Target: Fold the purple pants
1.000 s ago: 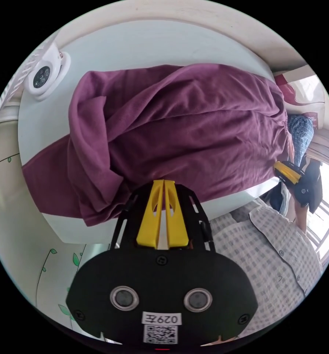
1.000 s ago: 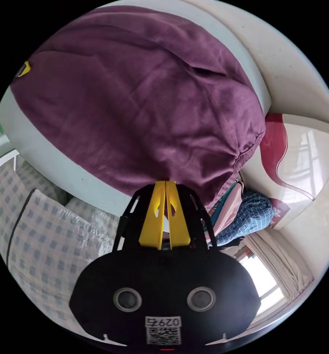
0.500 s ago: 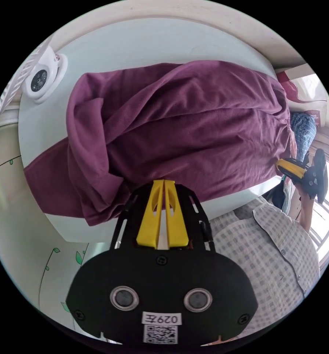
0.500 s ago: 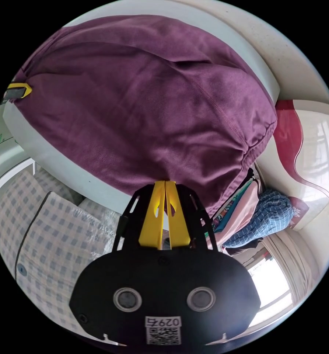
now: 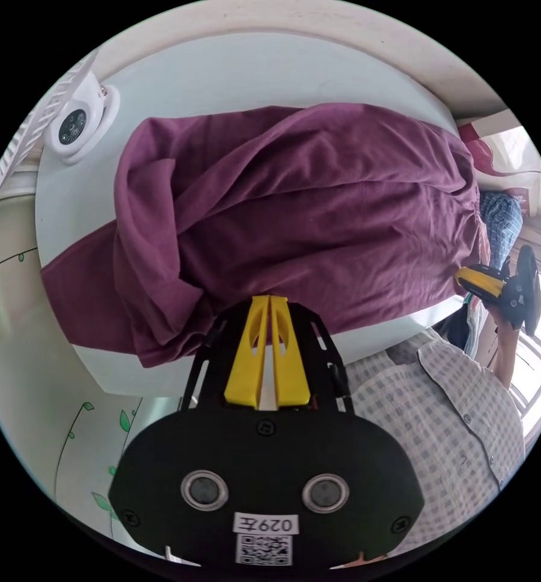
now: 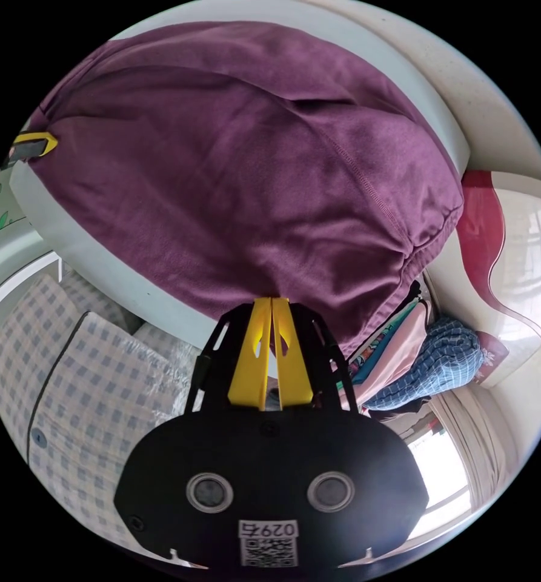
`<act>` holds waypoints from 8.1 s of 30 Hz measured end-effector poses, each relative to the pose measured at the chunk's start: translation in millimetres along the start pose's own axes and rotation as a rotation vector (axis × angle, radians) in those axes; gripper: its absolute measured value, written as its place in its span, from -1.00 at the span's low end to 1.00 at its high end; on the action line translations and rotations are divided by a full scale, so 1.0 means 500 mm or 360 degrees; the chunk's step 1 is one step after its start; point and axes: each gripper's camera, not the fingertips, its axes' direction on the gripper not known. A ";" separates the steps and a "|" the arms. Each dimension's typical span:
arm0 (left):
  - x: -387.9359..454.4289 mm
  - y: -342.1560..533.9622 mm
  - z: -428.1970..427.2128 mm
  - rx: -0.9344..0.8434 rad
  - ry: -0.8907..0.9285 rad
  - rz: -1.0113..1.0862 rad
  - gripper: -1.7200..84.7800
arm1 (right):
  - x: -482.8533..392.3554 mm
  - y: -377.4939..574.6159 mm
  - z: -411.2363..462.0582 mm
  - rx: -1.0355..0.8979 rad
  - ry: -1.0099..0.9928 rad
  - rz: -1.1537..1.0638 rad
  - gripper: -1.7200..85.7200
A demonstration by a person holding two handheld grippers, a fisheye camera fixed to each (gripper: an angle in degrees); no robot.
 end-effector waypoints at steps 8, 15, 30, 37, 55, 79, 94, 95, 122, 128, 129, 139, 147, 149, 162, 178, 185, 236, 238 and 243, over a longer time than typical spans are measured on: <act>-0.027 -0.003 -0.021 0.0003 0.0065 -0.0014 -0.98 | 0.000 0.013 0.009 0.0020 -0.0005 -0.0007 -0.98; -0.036 -0.012 -0.043 -0.0012 0.0048 -0.0019 -0.98 | 0.001 0.029 0.019 0.0025 0.0002 -0.0014 -0.98; -0.016 0.042 -0.051 -0.0086 0.0176 0.0079 -0.98 | 0.015 0.161 0.098 -0.0048 0.0094 0.0038 -0.98; -0.144 0.208 -0.143 0.0404 0.0419 -0.0192 -0.95 | 0.079 0.215 0.061 0.0010 -0.0117 0.0132 -0.97; -0.053 0.128 -0.172 0.0033 -0.0179 0.0764 -0.84 | -0.123 0.166 -0.076 0.0469 -0.1128 0.0231 -0.97; -0.201 0.106 -0.399 0.0432 -0.1248 0.0651 -0.65 | -0.049 0.387 0.073 0.0599 -0.1597 0.0654 -0.97; -0.229 -0.041 -0.358 -0.0093 -0.0635 0.0879 -0.59 | -0.053 0.453 0.151 0.0640 -0.1872 0.0749 -0.97; -0.235 -0.050 -0.364 -0.0085 -0.0654 0.0867 -0.62 | -0.055 0.454 0.154 0.0642 -0.1885 0.0750 -0.97; -0.449 -0.109 -0.795 0.0162 -0.0409 -0.0077 -0.98 | -0.163 0.375 0.121 0.0756 -0.1973 0.0731 -0.97; -0.390 -0.102 -0.776 0.0390 -0.0353 0.0308 -0.91 | -0.199 0.320 0.043 0.0788 -0.1521 0.0615 -0.97; -0.386 -0.112 -0.759 0.0411 -0.0394 0.0354 -0.85 | -0.202 0.297 0.019 0.0778 -0.1417 0.0574 -0.97; -0.395 -0.283 -0.579 0.0077 -0.0471 0.0557 -0.48 | -0.218 0.085 -0.152 0.0844 -0.0735 0.0354 -0.78; -0.434 -0.261 -0.574 0.0112 -0.0161 0.0534 -0.93 | -0.243 -0.118 -0.163 0.0570 -0.0282 0.0251 -0.94; -0.435 -0.212 -0.602 0.0135 -0.0010 0.0560 -0.95 | -0.246 -0.080 -0.209 0.0744 -0.0294 0.0270 -0.96; -0.311 -0.177 -0.707 -0.0014 -0.0427 0.0383 -0.97 | -0.149 -0.055 -0.389 0.0981 -0.0556 0.0246 -0.95; -0.324 -0.196 -0.558 -0.0113 -0.0773 0.0229 -0.87 | -0.144 -0.179 -0.314 0.0734 -0.0850 0.0126 -0.83; -0.241 -0.186 -0.501 0.0035 -0.0534 0.0430 -0.80 | -0.103 -0.179 -0.297 0.0643 -0.0743 0.0185 -0.93; 0.221 0.020 -0.030 -0.0016 -0.0532 0.0232 -0.98 | 0.825 0.598 -0.277 0.0931 -0.0694 0.0987 -0.96; 0.207 0.035 -0.023 0.0011 -0.0490 0.0168 -0.98 | 0.863 0.640 -0.275 0.0978 -0.0770 0.1000 -0.97; 0.176 0.046 0.003 0.0064 -0.0332 0.0020 -0.98 | 0.845 0.616 -0.267 0.0936 -0.0985 0.0715 -0.97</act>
